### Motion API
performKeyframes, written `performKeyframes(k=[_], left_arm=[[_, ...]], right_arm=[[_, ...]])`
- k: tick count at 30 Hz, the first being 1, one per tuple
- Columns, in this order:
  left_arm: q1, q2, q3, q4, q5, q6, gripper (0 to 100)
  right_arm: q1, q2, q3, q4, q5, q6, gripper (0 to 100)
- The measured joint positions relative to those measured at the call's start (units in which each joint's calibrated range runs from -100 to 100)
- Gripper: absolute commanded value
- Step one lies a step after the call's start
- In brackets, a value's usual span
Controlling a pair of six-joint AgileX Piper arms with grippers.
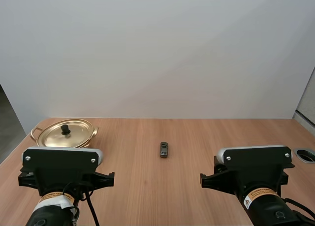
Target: Open the pot, put the car inside, and close it
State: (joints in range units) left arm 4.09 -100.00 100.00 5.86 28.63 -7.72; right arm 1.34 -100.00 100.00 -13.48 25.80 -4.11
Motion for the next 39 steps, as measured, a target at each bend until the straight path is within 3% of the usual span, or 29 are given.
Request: performKeyframes(k=[5, 13, 20, 32, 39], left_arm=[[0.00, 0.00, 0.00, 0.90, -2.66, 0.00, 0], [0.00, 0.00, 0.00, 0.90, -22.37, 4.99, 0], [0.00, 0.00, 0.00, 0.90, -36.09, 5.31, 0], [0.00, 0.00, 0.00, 0.90, -30.33, 5.31, 0], [0.00, 0.00, 0.00, 0.90, -30.33, 5.31, 0]], right_arm=[[0.00, 0.00, 0.00, -3.19, -6.07, 0.00, 86], [0.00, 0.00, 0.00, -7.57, -16.50, 0.00, 86], [0.00, 0.00, 0.00, -13.03, -13.49, 0.00, 86], [0.00, 0.00, 0.00, -26.13, -5.38, -3.91, 86], [0.00, 0.00, 0.00, -27.35, -4.19, -3.91, 86]])
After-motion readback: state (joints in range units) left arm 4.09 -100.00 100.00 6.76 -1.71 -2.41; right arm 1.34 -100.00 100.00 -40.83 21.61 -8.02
